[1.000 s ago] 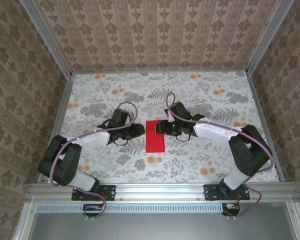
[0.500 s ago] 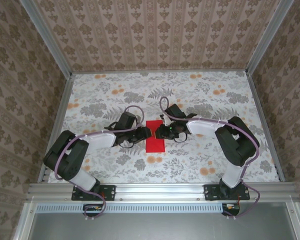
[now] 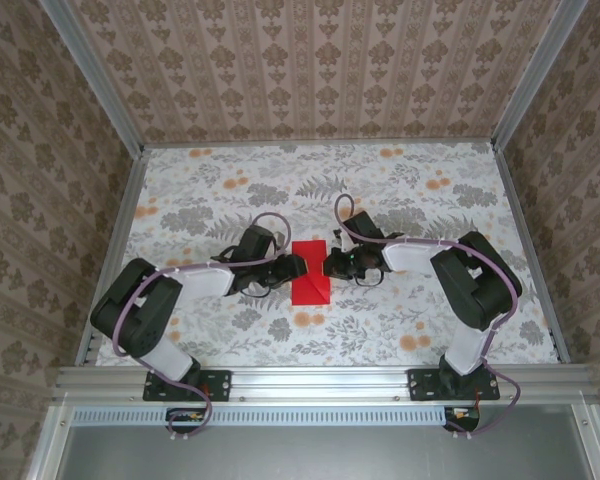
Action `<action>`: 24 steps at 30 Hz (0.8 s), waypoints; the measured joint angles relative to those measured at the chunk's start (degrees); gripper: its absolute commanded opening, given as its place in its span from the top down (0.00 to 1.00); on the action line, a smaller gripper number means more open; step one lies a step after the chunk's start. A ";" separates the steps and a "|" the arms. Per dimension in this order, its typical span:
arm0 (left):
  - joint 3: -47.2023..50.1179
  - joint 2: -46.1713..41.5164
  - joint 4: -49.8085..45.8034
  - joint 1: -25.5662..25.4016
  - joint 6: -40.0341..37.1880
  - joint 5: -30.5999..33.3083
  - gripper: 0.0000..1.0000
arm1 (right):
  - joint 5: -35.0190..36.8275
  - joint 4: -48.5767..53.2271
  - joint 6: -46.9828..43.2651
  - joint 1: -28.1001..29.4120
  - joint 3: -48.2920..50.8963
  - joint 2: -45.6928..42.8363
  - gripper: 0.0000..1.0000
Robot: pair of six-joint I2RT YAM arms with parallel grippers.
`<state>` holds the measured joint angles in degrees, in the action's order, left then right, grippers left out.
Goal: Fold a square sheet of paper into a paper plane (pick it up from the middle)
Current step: Turn over the paper at the center of the table.
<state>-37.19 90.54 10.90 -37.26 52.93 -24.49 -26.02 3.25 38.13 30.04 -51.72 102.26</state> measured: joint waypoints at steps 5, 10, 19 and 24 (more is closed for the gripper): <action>0.00 2.10 2.47 -0.61 0.02 -1.31 0.50 | -0.26 -1.86 1.20 -0.22 0.44 0.00 0.90; -0.22 4.04 3.87 -0.70 0.04 -2.34 0.55 | -0.44 -2.01 1.44 -0.31 0.59 0.00 0.89; -0.81 6.36 6.27 -0.96 0.28 -2.75 0.72 | -1.51 -2.58 3.10 -1.33 2.10 -3.91 0.51; -1.53 6.91 7.10 -0.96 -0.44 -2.38 0.85 | 0.52 0.48 1.92 -3.61 2.19 -13.77 0.37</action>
<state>-38.72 97.45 18.00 -38.22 52.49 -26.87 -25.50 3.73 40.05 26.44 -49.54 88.49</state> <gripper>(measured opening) 0.188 0.568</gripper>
